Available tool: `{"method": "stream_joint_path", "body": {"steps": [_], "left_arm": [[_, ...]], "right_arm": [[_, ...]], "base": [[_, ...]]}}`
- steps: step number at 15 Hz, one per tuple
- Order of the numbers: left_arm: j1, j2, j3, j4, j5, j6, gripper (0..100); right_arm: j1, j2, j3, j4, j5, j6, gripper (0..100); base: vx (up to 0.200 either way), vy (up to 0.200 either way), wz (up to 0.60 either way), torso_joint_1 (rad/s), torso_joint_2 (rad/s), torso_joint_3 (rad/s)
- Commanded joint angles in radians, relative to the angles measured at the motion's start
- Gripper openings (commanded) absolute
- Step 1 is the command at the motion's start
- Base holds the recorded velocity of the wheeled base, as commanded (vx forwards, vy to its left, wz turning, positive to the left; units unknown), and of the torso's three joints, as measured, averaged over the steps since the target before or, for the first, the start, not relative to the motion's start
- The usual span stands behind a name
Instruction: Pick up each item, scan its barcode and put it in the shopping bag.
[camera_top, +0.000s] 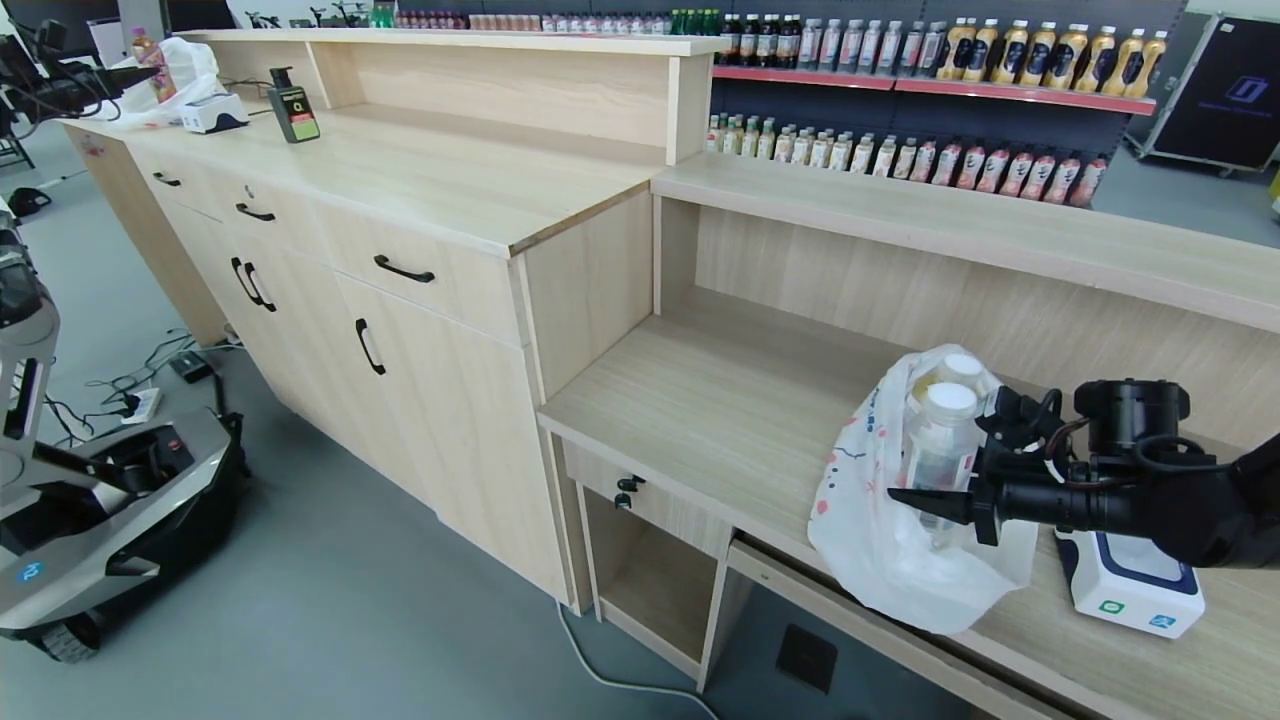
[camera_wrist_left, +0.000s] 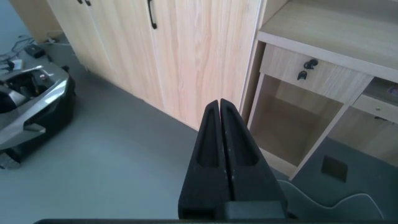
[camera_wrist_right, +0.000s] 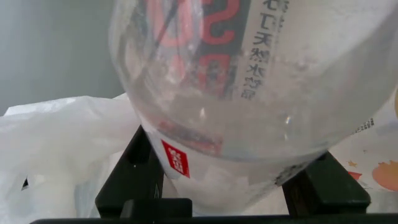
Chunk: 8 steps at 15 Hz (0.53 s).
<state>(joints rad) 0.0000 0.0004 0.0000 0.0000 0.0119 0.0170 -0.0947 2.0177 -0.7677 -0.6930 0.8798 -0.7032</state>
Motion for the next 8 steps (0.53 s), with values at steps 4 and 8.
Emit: {"method": "stream_joint_path", "body": {"steps": [4,8], "left_arm": [[0.000,0.000,0.000,0.000,0.000,0.000,0],[0.000,0.000,0.000,0.000,0.000,0.000,0]], "right_arm": [[0.001,0.052,-0.010,-0.014,0.001,-0.001,0],[0.001,0.067,-0.009,-0.014,0.001,-0.002,0]], "base": [[0.000,0.000,0.00,0.000,0.00,0.000],[0.000,0.000,0.00,0.000,0.00,0.000]]}}
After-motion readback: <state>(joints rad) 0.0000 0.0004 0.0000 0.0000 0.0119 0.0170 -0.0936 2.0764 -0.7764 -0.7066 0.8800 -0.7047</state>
